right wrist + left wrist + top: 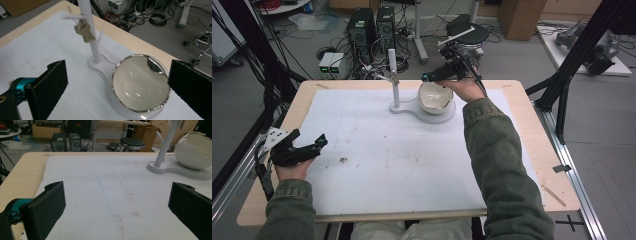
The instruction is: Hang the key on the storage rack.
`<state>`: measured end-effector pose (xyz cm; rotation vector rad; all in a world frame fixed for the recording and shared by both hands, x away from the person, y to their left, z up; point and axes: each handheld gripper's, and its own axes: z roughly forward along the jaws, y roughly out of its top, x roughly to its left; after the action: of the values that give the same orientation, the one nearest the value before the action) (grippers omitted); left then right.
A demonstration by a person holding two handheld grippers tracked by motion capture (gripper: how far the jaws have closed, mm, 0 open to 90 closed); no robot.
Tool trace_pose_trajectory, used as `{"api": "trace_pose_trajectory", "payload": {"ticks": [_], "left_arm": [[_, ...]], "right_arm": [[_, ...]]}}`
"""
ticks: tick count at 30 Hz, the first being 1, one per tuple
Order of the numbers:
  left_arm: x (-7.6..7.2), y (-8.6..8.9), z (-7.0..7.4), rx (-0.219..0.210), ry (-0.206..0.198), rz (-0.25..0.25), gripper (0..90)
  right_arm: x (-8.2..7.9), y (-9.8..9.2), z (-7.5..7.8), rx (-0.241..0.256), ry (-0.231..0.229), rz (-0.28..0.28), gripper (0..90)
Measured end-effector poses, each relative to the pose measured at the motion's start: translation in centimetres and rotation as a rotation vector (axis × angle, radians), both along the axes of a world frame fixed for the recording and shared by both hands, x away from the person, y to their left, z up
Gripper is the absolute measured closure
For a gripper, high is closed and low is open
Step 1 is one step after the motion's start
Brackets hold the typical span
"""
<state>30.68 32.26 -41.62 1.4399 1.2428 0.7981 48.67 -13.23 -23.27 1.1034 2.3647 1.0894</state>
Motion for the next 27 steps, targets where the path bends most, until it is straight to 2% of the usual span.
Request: {"api": "trace_pose_trajectory", "payload": {"ticks": [7,10,14,19,23,27], "left_arm": [[0.0,0.0,0.0,-0.001,-0.002,0.001,1.7],[0.0,0.0,0.0,-0.001,-0.002,0.0,1.7],[0.0,0.0,0.0,-0.001,-0.001,-0.001,1.7],[-0.1,0.0,0.0,-0.002,-0.002,0.001,1.7],[-0.1,0.0,0.1,-0.005,-0.003,0.0,1.7],[-0.2,0.1,0.1,-0.01,-0.002,0.001,1.7]], "right_arm": [[-0.6,-2.2,-0.8,0.0,0.0,-0.019,1.9],[-0.9,-3.0,-1.2,0.024,-0.009,-0.015,1.9],[-1.3,-3.8,-1.8,0.015,-0.003,-0.023,1.9],[-2.5,-4.9,-1.9,0.069,-0.029,-0.02,1.9],[-3.5,-5.4,-1.8,0.045,-0.038,-0.016,1.9],[-4.4,-6.2,-1.6,0.052,-0.053,-0.031,2.0]]}}
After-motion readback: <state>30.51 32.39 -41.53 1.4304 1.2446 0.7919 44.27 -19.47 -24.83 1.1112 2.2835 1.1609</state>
